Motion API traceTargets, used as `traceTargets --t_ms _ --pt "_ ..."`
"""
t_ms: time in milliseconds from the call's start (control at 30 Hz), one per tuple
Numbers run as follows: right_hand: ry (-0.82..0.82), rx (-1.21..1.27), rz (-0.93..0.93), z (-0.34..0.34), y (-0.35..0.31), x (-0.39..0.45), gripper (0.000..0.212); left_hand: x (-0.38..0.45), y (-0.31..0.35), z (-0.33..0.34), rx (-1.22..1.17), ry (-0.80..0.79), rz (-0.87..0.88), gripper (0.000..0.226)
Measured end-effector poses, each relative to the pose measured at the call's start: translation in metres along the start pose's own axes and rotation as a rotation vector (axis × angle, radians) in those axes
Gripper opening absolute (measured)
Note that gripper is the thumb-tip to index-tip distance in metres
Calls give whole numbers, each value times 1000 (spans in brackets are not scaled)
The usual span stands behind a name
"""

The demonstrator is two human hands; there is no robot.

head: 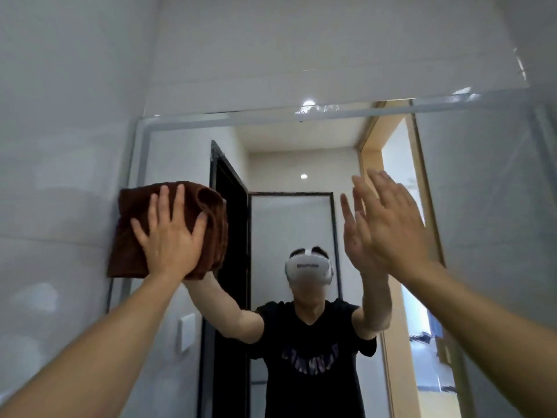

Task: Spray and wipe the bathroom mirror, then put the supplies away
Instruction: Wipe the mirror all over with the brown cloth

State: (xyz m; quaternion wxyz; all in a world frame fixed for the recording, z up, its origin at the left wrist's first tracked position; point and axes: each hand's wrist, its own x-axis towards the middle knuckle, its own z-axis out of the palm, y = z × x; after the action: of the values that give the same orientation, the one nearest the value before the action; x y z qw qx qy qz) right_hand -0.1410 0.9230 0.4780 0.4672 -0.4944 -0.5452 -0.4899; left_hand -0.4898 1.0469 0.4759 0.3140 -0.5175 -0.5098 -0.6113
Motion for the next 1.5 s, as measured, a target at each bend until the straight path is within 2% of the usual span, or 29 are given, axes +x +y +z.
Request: traceTargets --t_ms 133,267,333,533,700,833,967,1033,1233,1433,1500 --pt "45 26 -26 18 -36 29 54 7 -27 -1 -27 8 -129 66" --pt "58 -7 -64 22 -41 43 56 16 18 3 -67 19 -286 68" --pt "53 -12 -75 17 -31 45 56 21 54 6 -65 19 -288 70" --pt "54 -38 -80 -11 20 40 55 41 212 11 -86 14 -50 72" --pt "72 -91 -62 -46 75 39 59 41 345 17 -117 -62 297 69" --pt "57 -149 -43 -58 105 31 62 46 386 17 -98 -103 503 67" --pt "75 -130 -33 -54 99 32 60 68 359 16 -81 -85 628 66" --pt "84 -113 -43 -47 85 36 60 81 331 13 -74 -77 636 65" --pt "63 -67 -122 -11 6 55 59 138 188 -6 -41 -78 439 64" --pt "95 40 -206 23 -98 87 58 171 28 -18 -26 -49 127 63" --pt "104 86 -228 29 -130 94 58 166 1 -22 -17 -61 116 65"
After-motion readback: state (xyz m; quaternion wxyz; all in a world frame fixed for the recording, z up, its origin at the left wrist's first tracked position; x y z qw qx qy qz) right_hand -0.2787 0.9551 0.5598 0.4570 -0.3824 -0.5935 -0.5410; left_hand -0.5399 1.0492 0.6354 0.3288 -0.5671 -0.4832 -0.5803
